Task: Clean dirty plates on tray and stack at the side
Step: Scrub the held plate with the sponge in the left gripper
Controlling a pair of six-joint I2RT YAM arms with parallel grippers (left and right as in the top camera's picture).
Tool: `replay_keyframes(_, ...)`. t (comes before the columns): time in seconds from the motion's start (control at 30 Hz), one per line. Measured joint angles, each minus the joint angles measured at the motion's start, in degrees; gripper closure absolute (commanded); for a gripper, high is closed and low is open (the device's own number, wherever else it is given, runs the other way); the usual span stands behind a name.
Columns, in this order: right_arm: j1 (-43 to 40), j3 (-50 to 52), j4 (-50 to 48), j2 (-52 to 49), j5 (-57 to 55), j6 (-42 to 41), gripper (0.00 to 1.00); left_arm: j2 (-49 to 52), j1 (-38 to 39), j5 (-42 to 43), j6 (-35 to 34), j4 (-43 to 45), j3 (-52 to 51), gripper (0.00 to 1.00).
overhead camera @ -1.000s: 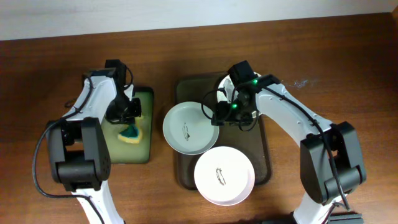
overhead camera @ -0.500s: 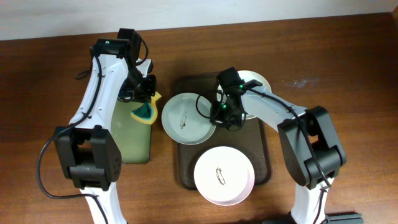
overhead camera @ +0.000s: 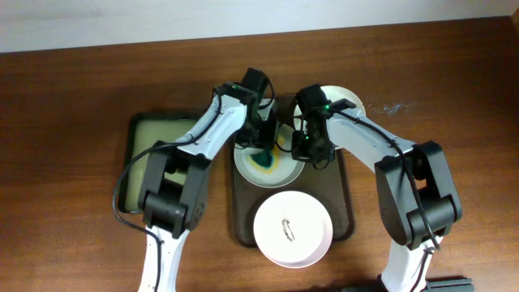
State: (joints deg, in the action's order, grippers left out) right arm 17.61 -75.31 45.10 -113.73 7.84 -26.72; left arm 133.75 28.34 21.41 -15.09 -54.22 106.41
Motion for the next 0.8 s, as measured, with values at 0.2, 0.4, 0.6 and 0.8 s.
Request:
replay_keyframes(0.2,-0.33,0.00,0.83,0.17,-1.31,0.02,0.96,1.33,1.75,-2.38,-4.63,-2.12,2.43,1.00)
replay_keyframes(0.4,0.59,-0.02,-0.76,0.17,1.11,0.37,0.96,2.67,-0.04,-22.93,-7.04,-13.51,7.91,1.00)
replay_keyframes(0.6,-0.55,-0.02,0.83,0.28,-1.46,0.11,0.96,4.11,-1.66,-4.17,-5.49,-5.53,7.72,1.00)
replay_keyframes(0.8,-1.51,0.26,1.68,0.63,-4.48,0.13,0.96,5.60,3.89,6.40,-2.08,-2.10,7.87,1.00)
